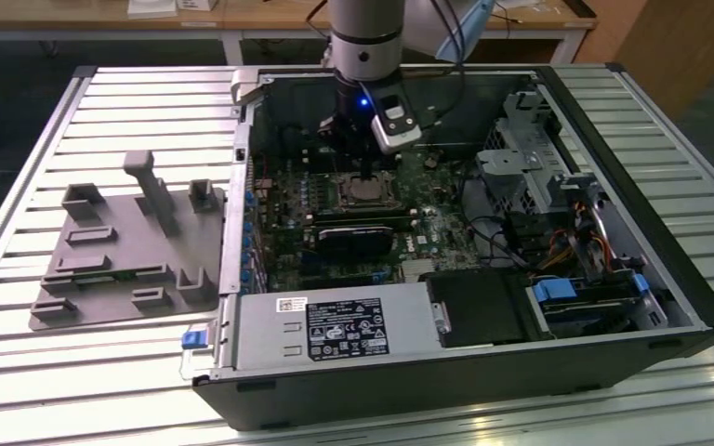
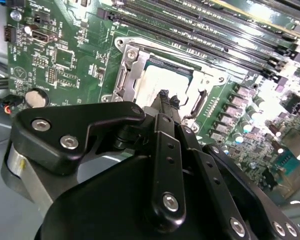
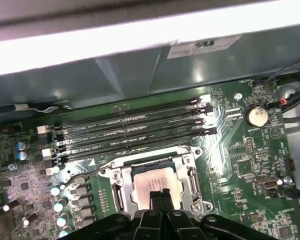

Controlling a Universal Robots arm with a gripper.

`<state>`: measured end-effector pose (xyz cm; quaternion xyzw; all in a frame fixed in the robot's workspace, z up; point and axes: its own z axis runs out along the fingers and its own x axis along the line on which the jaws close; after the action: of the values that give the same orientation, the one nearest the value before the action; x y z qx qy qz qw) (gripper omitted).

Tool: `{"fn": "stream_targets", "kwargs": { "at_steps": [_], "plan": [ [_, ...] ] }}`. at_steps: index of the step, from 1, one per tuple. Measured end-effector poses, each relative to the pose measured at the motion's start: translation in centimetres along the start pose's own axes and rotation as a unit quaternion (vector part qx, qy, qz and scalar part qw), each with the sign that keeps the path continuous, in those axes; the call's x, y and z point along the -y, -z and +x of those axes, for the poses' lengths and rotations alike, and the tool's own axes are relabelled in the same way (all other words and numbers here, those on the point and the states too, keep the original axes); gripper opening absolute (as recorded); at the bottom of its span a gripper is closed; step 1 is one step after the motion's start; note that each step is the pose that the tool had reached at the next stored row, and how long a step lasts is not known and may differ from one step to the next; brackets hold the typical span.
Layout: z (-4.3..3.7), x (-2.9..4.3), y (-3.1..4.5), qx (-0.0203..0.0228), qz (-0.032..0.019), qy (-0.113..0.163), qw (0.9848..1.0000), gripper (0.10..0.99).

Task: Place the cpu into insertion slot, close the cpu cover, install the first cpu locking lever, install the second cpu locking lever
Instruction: 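Close the cpu cover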

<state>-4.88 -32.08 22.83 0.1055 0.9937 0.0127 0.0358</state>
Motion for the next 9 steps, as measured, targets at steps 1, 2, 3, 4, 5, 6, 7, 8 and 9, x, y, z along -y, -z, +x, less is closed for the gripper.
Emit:
{"fn": "stream_targets", "kwargs": {
  "at_steps": [1, 2, 3, 4, 5, 6, 7, 8, 9],
  "plan": [
    [-0.01, -0.01, 0.2, 0.0, 0.0, 0.0, 1.0, 0.102],
    [-0.03, -0.01, 0.39, 0.0, 0.0, 0.0, 1.0, 0.102],
    [-0.04, -0.02, 0.59, 0.0, 0.0, 0.0, 1.0, 0.102],
    [-0.06, -0.02, 0.81, 0.0, 0.0001, 0.0, 1.0, 0.102],
    [-0.07, -0.03, 1.0, 0.0, 0.0, 0.0, 1.0, 0.102],
    [-0.08, -0.04, 1.17, 0.0, 0.0, 0.0, 1.0, 0.102],
    [-0.09, -0.04, 1.33, 0.0, 0.0, 0.0, 1.0, 0.102],
    [-0.1, -0.05, 1.49, 0.0, 0.0, 0.0, 1.0, 0.102],
    [-0.11, -0.05, 1.61, 0.0, 0.0001, 0.0, 1.0, 0.102]
  ]
}}
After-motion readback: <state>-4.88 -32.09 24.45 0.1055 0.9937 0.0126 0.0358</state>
